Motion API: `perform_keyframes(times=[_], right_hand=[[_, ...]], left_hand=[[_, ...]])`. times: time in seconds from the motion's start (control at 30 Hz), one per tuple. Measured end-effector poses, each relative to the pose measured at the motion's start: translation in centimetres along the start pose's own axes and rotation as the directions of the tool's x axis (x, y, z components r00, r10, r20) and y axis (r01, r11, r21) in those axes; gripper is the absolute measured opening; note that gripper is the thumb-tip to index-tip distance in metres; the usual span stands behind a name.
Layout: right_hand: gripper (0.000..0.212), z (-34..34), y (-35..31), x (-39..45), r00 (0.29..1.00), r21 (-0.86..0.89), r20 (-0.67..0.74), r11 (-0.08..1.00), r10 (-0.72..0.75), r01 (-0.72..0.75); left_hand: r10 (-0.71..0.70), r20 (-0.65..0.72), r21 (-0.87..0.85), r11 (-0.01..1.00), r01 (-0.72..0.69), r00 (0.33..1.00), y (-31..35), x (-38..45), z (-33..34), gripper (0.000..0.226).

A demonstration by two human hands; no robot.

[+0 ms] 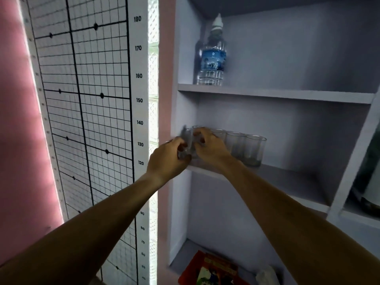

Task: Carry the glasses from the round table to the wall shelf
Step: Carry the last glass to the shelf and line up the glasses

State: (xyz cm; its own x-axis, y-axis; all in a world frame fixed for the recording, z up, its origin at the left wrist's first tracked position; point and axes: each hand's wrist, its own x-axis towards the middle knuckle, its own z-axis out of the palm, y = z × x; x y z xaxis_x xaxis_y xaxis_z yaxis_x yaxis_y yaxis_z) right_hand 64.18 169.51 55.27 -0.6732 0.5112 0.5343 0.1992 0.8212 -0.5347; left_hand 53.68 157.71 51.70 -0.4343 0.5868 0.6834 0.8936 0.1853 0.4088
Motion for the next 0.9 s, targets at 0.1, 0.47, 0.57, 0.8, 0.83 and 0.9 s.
perform_keyframes(times=[0.1, 0.47, 0.57, 0.8, 0.83, 0.9], right_hand=[[0.016, 0.0, 0.0, -0.5, 0.999, 0.000, -0.039, 1.000, 0.002, -0.002], [0.022, -7.1, 3.7, -6.3, 0.968, -0.042, -0.199, 0.988, -0.154, 0.149], [0.019, -9.5, 5.2, -8.2, 0.959, -0.054, -0.266, 0.995, -0.100, 0.089], [0.018, -13.1, 7.7, -11.2, 0.918, 0.050, -0.378, 0.992, 0.123, -0.113], [0.017, -13.2, 7.9, -11.2, 0.901, 0.052, -0.404, 0.988, 0.157, -0.148], [0.014, -13.3, 8.6, -11.1, 0.872, 0.053, -0.442, 0.976, 0.211, -0.210]], left_hand=[[0.021, -0.017, -0.016, 1.000, -0.022, 1.000, 0.4, -0.2, 0.4, 0.038], [0.230, -0.077, -0.354, 0.903, -0.243, 0.970, 5.6, -0.7, 4.5, 0.041], [0.304, -0.052, -0.385, 0.873, -0.300, 0.951, 8.5, -0.6, 6.3, 0.039], [0.363, 0.003, -0.435, 0.839, -0.326, 0.932, 13.8, -0.1, 9.7, 0.025], [0.360, 0.022, -0.421, 0.850, -0.318, 0.933, 14.2, 0.1, 9.9, 0.022], [0.373, 0.071, -0.366, 0.873, -0.323, 0.925, 14.8, 0.3, 10.2, 0.015]])
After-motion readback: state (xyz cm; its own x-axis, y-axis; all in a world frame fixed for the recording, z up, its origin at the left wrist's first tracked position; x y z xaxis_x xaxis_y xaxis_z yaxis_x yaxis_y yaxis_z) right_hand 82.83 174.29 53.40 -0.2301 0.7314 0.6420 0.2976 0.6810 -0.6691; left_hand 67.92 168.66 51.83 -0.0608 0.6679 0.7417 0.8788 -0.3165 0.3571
